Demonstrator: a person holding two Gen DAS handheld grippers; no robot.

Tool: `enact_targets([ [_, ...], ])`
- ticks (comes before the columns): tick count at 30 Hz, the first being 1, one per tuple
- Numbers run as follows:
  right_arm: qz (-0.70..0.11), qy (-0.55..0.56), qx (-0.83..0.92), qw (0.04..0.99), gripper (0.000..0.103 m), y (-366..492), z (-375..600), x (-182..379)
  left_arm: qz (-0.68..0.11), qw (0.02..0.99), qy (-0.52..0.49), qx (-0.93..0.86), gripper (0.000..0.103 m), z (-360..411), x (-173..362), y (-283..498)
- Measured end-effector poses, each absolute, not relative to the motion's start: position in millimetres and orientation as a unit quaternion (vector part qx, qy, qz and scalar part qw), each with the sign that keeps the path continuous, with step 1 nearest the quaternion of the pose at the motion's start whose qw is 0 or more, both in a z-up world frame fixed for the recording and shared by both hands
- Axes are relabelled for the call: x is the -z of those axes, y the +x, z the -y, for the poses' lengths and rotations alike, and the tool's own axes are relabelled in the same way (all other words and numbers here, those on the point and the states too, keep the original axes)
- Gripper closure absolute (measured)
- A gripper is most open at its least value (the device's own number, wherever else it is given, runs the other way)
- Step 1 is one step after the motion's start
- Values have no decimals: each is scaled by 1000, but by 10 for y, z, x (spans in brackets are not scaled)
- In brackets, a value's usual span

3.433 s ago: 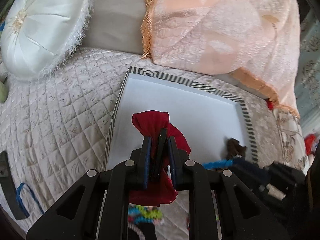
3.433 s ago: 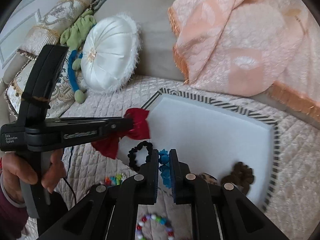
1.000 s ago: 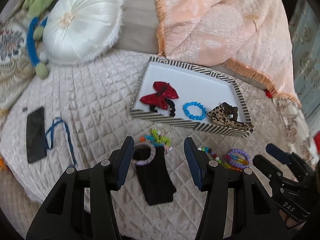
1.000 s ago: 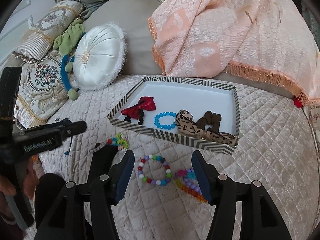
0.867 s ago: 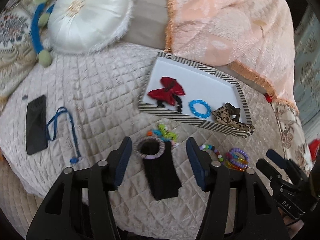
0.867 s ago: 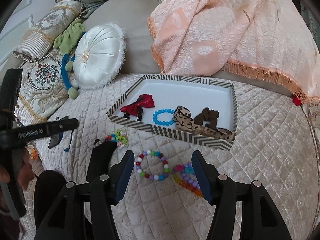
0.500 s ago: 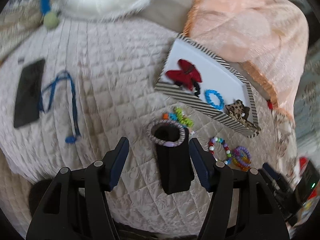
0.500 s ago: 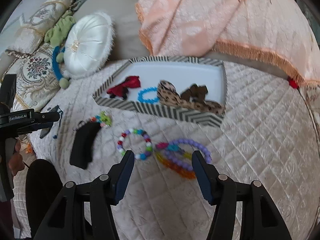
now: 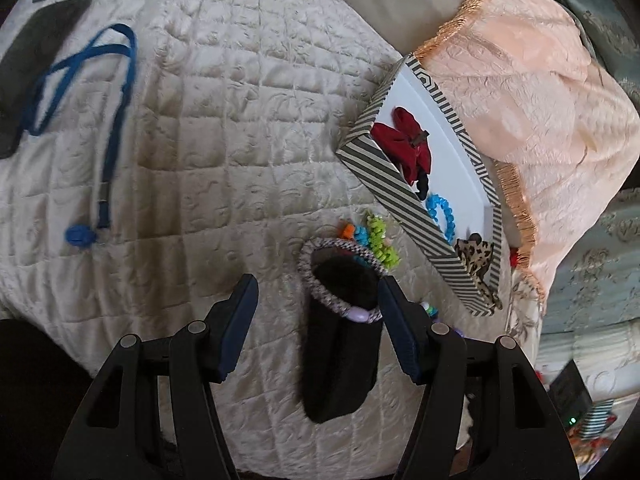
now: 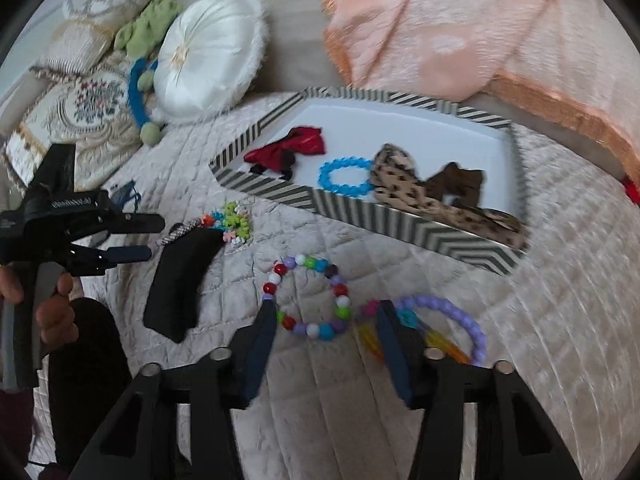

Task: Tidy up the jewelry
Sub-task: 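Grasp the grey braided hair tie with the left tool while the right tool grasps the multicolour bead bracelet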

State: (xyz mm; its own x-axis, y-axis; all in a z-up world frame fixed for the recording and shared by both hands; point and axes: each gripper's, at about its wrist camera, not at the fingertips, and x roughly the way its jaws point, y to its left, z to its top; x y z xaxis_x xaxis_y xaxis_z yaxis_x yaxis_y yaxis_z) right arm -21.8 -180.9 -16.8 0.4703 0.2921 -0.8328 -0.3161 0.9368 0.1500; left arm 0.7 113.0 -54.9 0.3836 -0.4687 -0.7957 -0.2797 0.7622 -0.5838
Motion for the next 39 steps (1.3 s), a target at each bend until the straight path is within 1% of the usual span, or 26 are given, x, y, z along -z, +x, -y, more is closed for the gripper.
enact_targets([
  [4, -499, -23, -180, 847, 57, -7, 1735, 318, -552, 757, -343, 61, 42, -1112, 603, 91],
  [6, -506, -27, -180, 843, 58, 85, 1715, 392, -553, 757, -340, 65, 51, -1093, 626, 121],
  [8, -511, -34, -181, 839, 66, 137, 1687, 455, -557, 760, -329, 64, 73, -1063, 639, 150],
  [10, -515, -43, -183, 836, 79, 167, 1644, 522, -557, 758, -333, 67, 82, -1068, 661, 174],
  [11, -512, -48, -182, 838, 82, 173, 1628, 538, -556, 758, -333, 68, 86, -1064, 661, 176],
  [13, -509, -50, -181, 840, 93, 178, 1613, 530, -551, 765, -327, 66, 90, -1072, 631, 167],
  [14, -506, -46, -181, 842, 94, 175, 1621, 505, -548, 767, -327, 67, 92, -1074, 605, 160],
  [20, -478, -26, -189, 858, 94, 61, 1687, 248, -524, 789, -311, 85, 96, -1080, 300, 99],
  [25, -455, -16, -196, 869, 94, -28, 1722, -1, -513, 802, -293, 91, 97, -1048, 124, 59],
  [28, -447, -18, -198, 873, 94, -71, 1721, -104, -527, 793, -297, 75, 96, -1068, 186, 64],
  [30, -443, -17, -197, 875, 94, -103, 1726, -149, -534, 784, -309, 65, 87, -1117, 277, 74],
  [31, -442, -16, -198, 875, 94, -113, 1729, -164, -536, 782, -313, 60, 66, -1131, 319, 76],
  [32, -442, -15, -200, 874, 94, -122, 1724, -172, -536, 778, -322, 56, 52, -1141, 369, 87],
  [35, -444, -17, -202, 873, 94, -163, 1706, -164, -541, 771, -332, 55, 51, -1126, 486, 189],
  [39, -446, -18, -202, 872, 94, -196, 1706, -154, -566, 768, -290, 71, 52, -993, 568, 344],
])
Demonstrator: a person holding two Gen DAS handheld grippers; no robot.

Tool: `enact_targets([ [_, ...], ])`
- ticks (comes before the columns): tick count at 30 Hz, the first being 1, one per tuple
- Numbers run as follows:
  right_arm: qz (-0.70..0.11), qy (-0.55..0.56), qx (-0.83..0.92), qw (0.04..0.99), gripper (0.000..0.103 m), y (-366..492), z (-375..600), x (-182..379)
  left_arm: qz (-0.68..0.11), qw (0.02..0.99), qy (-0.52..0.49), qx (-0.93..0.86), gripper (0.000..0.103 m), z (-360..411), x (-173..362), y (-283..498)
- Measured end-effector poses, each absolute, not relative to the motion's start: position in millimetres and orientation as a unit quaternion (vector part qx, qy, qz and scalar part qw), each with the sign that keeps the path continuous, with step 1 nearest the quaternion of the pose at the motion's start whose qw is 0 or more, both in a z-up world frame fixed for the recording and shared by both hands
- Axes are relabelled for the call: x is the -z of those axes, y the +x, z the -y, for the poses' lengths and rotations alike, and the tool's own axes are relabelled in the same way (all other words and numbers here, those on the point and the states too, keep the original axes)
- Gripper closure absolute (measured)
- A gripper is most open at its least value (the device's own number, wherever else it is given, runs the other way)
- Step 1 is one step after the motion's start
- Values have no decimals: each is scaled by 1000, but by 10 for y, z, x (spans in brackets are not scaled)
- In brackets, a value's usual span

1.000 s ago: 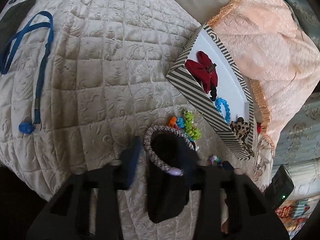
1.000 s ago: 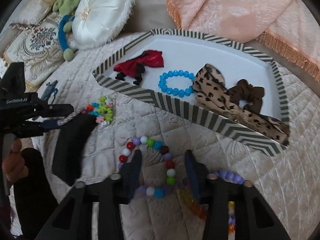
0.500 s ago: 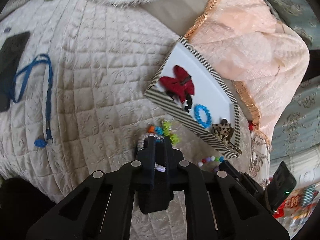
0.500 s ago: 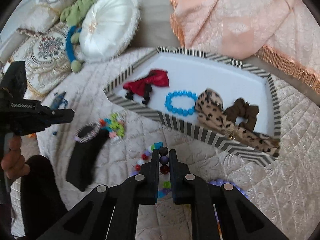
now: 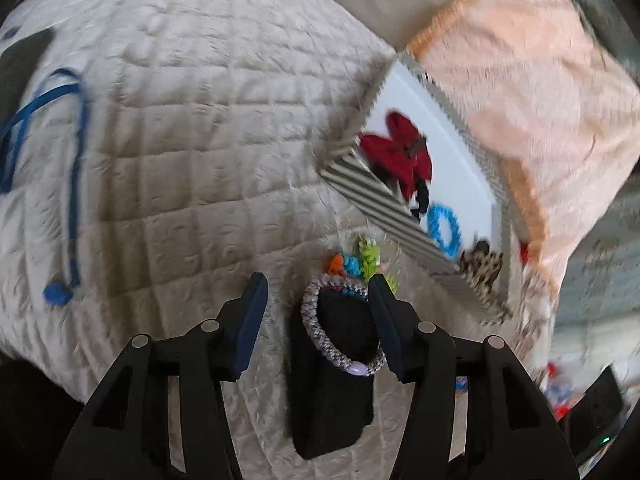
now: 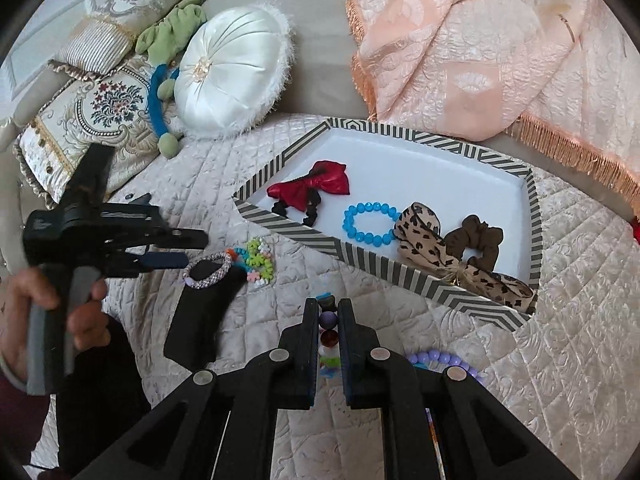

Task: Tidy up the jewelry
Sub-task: 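Grasp the grey braided hair tie with the left tool while the right tool grasps the multicolour bead bracelet, then carry the grey hair tie and multicolour bracelet over the tray with both tools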

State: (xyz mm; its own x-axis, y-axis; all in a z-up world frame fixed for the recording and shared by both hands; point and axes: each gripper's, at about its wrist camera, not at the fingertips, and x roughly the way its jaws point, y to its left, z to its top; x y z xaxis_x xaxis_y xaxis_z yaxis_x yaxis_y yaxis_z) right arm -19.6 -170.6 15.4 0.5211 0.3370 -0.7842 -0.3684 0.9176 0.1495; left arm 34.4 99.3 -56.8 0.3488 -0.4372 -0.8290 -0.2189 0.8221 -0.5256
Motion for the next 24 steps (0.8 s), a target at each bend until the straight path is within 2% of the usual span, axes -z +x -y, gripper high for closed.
enact_targets([
  [1, -446, -16, -202, 872, 94, -196, 1713, -154, -569, 769, -282, 73, 57, -969, 575, 357],
  [2, -446, -15, -201, 872, 94, -194, 1718, -154, -574, 769, -270, 75, 73, -936, 587, 371],
  [5, -445, -10, -200, 873, 94, -175, 1731, -159, -577, 771, -261, 69, 92, -924, 609, 393],
  [10, -441, -12, -204, 874, 94, -185, 1705, -185, -553, 787, -264, 74, 96, -976, 449, 343],
  [24, -408, -6, -208, 889, 94, -114, 1774, -529, -508, 824, -229, 106, 97, -785, -172, 376],
])
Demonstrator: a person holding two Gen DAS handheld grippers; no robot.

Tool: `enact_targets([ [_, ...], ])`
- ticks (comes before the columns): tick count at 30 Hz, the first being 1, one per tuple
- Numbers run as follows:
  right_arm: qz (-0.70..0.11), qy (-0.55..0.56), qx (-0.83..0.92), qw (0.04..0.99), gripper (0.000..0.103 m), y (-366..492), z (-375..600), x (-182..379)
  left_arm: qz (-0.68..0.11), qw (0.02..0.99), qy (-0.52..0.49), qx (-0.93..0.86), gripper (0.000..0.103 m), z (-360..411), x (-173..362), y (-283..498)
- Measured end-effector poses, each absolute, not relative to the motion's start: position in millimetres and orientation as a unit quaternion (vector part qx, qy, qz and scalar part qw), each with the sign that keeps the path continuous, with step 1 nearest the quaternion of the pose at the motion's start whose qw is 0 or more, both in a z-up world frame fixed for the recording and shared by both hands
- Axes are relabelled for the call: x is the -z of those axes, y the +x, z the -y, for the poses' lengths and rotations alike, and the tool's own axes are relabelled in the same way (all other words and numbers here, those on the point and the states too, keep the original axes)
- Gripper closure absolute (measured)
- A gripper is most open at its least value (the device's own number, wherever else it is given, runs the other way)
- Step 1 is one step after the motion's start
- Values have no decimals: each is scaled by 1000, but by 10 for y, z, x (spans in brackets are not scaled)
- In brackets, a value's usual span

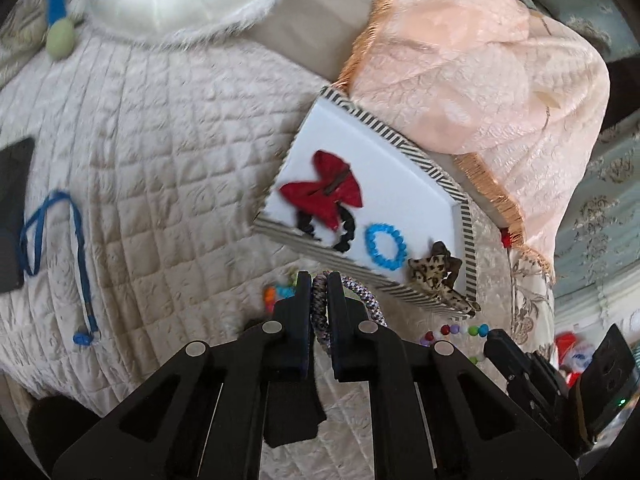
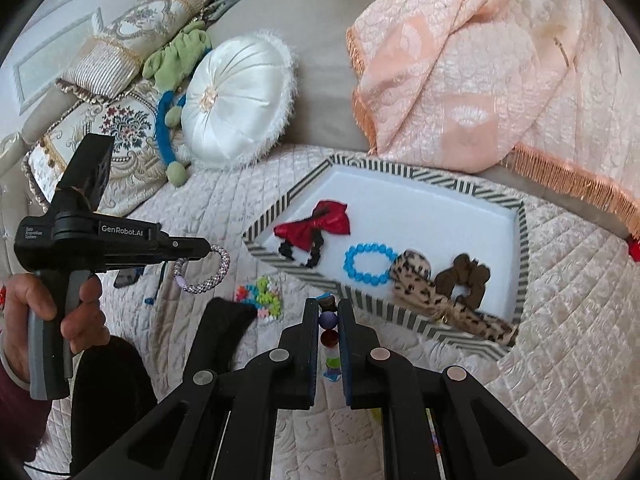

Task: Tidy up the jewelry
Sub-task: 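Carry the grey hair tie and multicolour bracelet over the tray with both tools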

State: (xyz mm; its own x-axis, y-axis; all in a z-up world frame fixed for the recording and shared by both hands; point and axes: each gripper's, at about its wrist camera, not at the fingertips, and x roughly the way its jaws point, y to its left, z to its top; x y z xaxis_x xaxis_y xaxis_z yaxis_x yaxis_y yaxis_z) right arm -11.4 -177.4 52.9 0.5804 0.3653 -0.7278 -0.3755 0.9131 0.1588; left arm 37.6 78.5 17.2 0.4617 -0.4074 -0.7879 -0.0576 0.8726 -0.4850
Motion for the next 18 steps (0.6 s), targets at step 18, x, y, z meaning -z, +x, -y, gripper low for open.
enact_targets([
  [18, -397, -21, -165, 903, 94, 732, 2091, -726, -486, 866, -78, 90, 96, 58, -388, 1162],
])
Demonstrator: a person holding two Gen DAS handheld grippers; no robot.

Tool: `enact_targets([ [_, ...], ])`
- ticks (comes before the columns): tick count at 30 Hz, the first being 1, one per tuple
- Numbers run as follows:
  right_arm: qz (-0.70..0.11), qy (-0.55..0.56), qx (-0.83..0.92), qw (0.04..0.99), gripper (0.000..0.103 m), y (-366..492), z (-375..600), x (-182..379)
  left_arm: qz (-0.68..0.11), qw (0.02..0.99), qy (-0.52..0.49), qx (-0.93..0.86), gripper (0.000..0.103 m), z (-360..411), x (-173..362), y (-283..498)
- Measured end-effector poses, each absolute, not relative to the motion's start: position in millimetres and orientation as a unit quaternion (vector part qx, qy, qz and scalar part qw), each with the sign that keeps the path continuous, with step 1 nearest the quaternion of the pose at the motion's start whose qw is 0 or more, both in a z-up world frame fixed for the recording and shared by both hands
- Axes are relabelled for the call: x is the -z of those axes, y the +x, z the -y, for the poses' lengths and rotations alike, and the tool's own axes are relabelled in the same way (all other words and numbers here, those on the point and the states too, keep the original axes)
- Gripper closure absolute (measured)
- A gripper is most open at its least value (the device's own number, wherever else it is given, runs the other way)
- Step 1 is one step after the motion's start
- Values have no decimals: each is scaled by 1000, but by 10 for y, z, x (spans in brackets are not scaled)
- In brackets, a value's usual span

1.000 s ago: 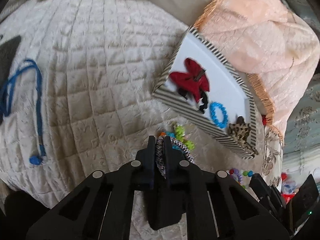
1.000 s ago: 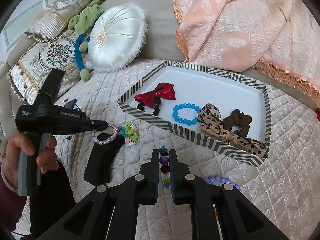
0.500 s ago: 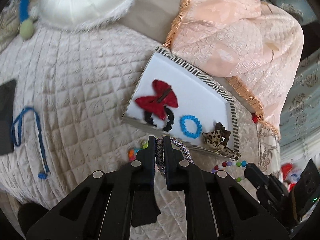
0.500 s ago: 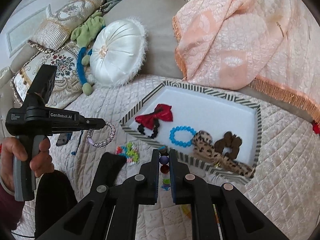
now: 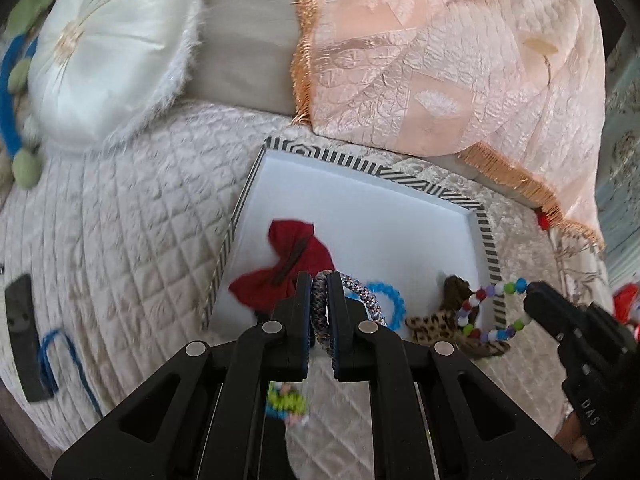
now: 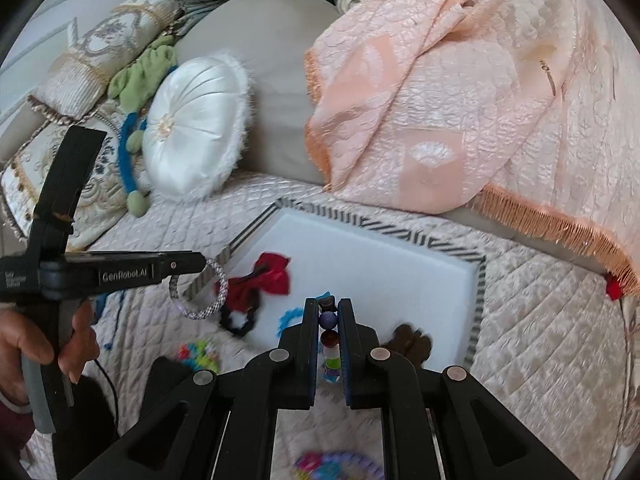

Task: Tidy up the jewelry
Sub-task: 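Carry the grey hair tie and multicolour bracelet over the tray with both tools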

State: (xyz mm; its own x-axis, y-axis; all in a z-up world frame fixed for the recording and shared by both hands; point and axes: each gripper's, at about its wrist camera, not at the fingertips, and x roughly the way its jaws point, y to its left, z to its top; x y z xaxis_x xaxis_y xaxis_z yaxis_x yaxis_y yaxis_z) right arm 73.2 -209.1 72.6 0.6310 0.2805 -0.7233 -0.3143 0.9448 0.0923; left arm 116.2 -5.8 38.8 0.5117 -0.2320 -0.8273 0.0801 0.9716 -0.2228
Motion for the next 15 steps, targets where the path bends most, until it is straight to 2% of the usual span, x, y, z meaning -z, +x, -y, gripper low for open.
enact_targets([
  [15, -422, -17, -151, 894, 94, 1277, 2235, -398, -500, 861, -43, 86, 97, 478, -165, 1759],
])
